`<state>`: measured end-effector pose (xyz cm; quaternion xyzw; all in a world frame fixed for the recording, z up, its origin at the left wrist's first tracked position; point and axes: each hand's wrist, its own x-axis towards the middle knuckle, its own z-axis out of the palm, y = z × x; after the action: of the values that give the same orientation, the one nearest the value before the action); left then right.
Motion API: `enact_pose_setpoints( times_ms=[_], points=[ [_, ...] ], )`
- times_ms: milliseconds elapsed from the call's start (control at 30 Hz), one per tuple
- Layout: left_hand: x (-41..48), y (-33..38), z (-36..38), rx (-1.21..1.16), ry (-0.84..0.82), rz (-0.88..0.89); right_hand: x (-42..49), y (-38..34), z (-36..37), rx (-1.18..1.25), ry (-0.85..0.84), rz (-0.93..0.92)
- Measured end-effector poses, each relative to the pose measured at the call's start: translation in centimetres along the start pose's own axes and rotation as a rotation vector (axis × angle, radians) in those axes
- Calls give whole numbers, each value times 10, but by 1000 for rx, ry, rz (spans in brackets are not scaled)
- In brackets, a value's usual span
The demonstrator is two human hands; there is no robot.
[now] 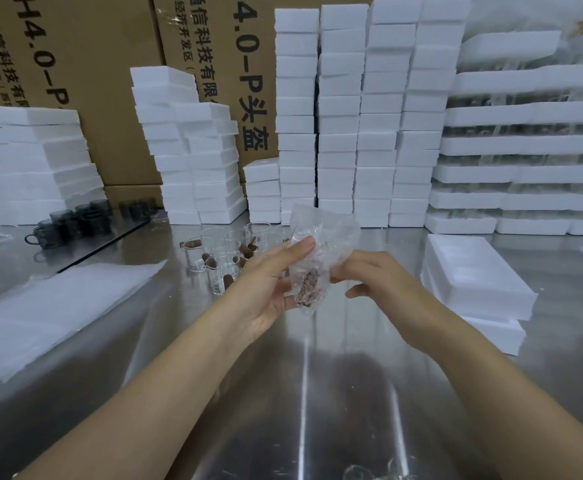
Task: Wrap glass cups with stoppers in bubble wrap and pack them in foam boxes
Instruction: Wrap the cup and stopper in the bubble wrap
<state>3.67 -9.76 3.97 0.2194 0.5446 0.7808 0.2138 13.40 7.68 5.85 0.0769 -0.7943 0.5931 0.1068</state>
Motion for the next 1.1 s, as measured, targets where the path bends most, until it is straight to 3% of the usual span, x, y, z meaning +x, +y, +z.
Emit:
enact_pose_setpoints(
  times_ms=[133,300,467,600,800,933,1100],
  points=[
    [-2,1,1,-58,7,-10,4,4,3,150,99,59],
    [-2,1,4,-79,-34,-18,3,7,10,143,328,-89],
    [-3,1,6,-92,-93,-20,0,7,15,-60,508,-236],
    [-2,0,6,-79,-53,-5,-1,10,16,-221,429,-242],
    [-6,7,-1,18,-60,18,-4,3,13,-280,82,-149],
    [-7,9,-2,97,-109,-17,-4,5,12,-305,131,-164],
    [-6,3,0,169,-102,-54,-3,9,12,-310,323,-231]
  ],
)
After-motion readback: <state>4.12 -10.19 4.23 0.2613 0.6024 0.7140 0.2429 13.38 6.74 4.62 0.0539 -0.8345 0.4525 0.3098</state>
